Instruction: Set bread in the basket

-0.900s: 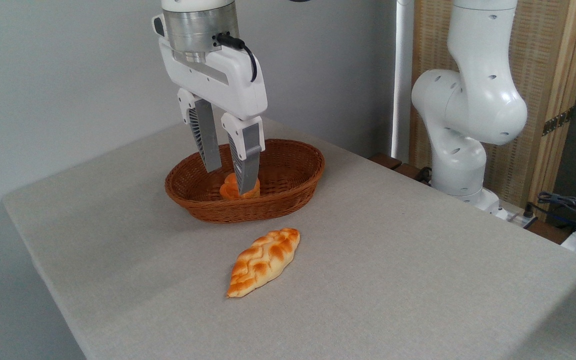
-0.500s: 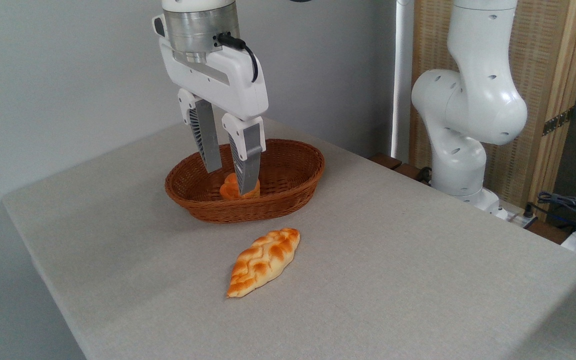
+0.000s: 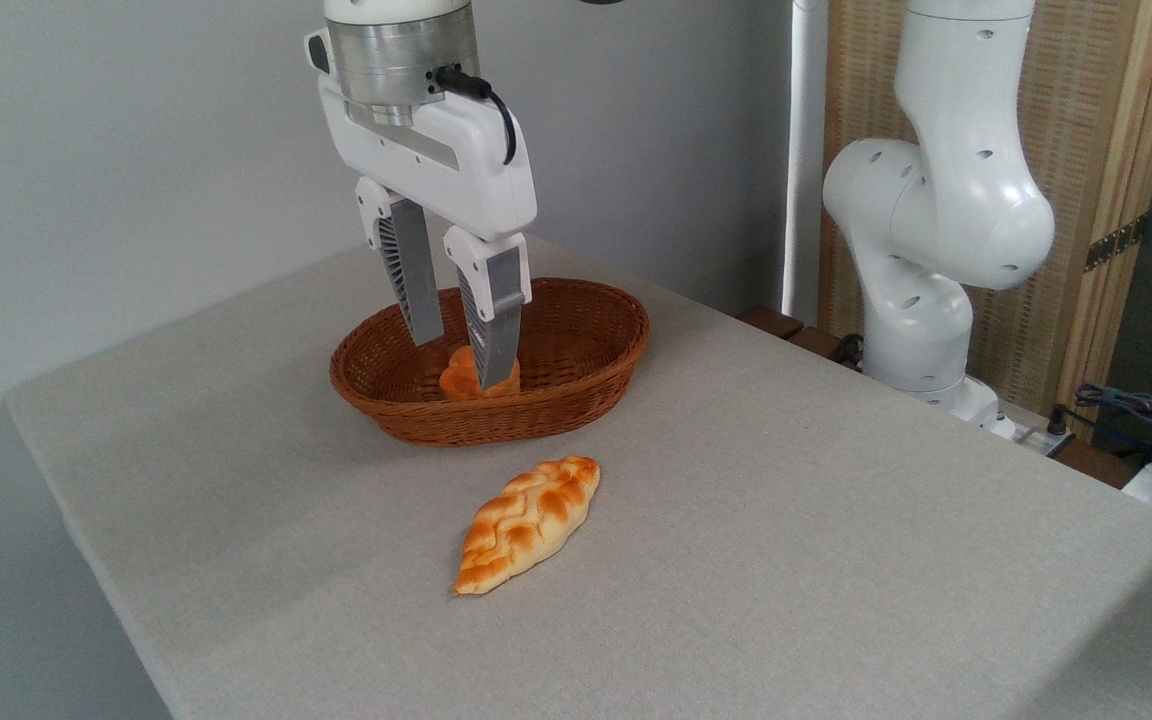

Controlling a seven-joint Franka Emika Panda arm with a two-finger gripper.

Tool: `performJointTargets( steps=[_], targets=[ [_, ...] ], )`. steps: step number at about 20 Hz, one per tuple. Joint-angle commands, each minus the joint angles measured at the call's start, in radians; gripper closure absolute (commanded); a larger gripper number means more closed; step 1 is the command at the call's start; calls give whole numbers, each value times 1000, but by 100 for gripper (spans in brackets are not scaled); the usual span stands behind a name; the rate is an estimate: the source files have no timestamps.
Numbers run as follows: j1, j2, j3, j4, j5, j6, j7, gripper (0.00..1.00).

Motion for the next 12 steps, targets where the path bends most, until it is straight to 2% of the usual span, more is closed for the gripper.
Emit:
performJointTargets(
  steps=[1, 12],
  targets=[
    [-6, 3, 9, 18, -3, -23, 2, 0],
    [-3, 0, 12, 18, -4, -23, 28, 0]
  ],
)
